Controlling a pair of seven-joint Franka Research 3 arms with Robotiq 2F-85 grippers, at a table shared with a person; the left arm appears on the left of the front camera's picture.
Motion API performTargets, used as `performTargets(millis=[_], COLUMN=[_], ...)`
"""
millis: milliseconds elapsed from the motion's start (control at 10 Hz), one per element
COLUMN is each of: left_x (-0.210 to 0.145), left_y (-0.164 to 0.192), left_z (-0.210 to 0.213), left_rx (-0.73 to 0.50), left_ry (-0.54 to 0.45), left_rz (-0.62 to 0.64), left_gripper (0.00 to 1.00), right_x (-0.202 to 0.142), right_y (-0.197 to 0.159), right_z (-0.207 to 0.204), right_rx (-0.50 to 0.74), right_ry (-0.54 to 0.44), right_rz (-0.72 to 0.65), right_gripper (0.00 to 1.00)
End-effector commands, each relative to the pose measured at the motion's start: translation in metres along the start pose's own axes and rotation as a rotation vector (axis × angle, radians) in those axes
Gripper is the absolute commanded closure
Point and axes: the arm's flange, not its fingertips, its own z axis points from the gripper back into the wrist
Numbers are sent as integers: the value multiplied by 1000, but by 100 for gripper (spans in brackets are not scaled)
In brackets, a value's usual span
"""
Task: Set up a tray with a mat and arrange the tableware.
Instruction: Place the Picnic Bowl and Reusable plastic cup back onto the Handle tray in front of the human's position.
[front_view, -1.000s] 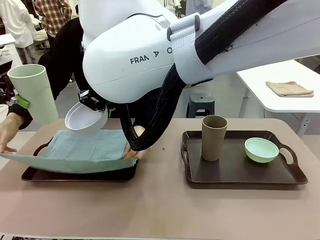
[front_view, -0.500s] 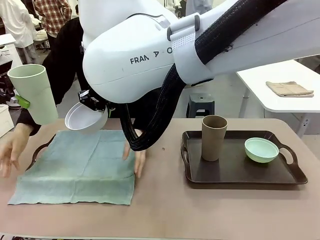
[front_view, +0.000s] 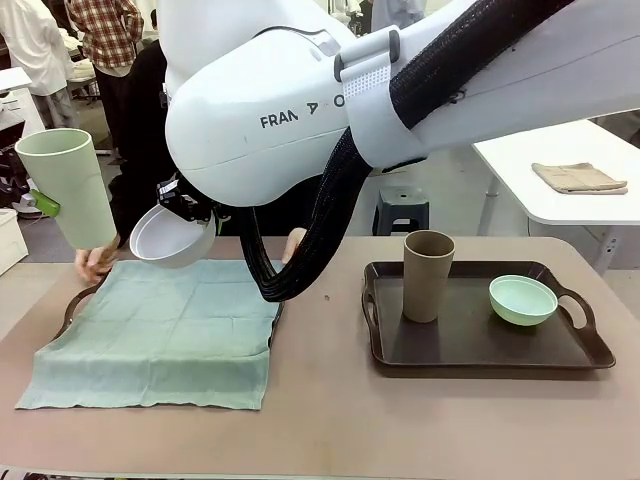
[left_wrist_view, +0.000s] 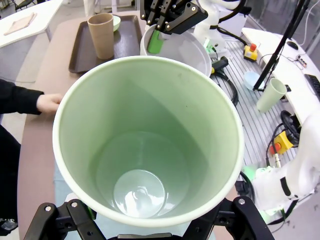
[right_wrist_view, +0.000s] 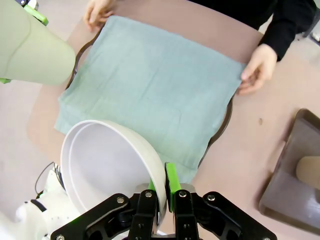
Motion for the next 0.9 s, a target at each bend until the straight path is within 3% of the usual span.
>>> performTargets(millis=[0, 800], left_x=[3, 3], left_y=[-1, -1], left_z=[1, 1], left_rx=[2, 2], left_ry=[8, 8], left_rz=[-15, -15], left_gripper=[100, 100], right_x=[3, 3], right_y=[2, 2], right_z=[-1, -1], right_rx=[-1, -1], right_ry=[-5, -5], right_rz=[3, 3], right_gripper=[96, 96])
